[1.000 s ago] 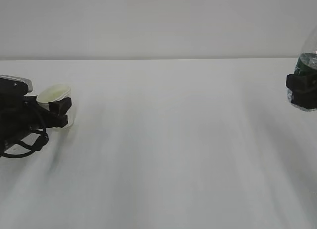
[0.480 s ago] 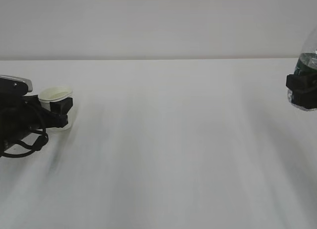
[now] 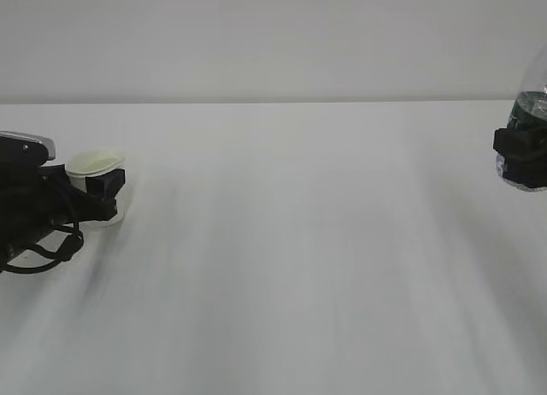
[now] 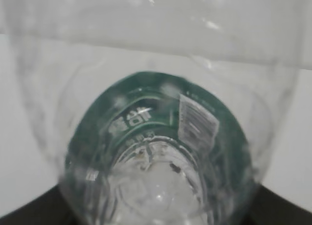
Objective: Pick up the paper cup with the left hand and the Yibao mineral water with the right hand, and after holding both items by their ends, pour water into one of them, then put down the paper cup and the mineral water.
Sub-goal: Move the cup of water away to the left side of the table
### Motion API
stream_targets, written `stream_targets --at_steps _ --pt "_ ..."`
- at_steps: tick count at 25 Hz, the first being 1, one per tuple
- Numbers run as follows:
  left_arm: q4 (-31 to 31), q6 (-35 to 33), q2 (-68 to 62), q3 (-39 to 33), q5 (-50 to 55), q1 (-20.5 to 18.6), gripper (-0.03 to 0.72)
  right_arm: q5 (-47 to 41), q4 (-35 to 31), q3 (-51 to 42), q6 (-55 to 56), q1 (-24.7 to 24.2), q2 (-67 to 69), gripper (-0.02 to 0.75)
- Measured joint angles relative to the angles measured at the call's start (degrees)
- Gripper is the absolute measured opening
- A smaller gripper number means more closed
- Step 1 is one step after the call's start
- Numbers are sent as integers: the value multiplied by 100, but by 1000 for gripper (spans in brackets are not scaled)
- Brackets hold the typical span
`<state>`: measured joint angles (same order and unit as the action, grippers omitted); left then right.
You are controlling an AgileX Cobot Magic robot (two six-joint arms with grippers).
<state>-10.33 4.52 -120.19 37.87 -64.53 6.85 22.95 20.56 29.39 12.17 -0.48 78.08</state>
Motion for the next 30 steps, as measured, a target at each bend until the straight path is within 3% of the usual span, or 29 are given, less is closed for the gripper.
stream_targets --at_steps 20,30 --pt "9 0 -282 0 -102 0 509 0 0 0 0 0 0 402" --pt "9 0 -282 0 -102 0 551 0 0 0 0 0 0 402"
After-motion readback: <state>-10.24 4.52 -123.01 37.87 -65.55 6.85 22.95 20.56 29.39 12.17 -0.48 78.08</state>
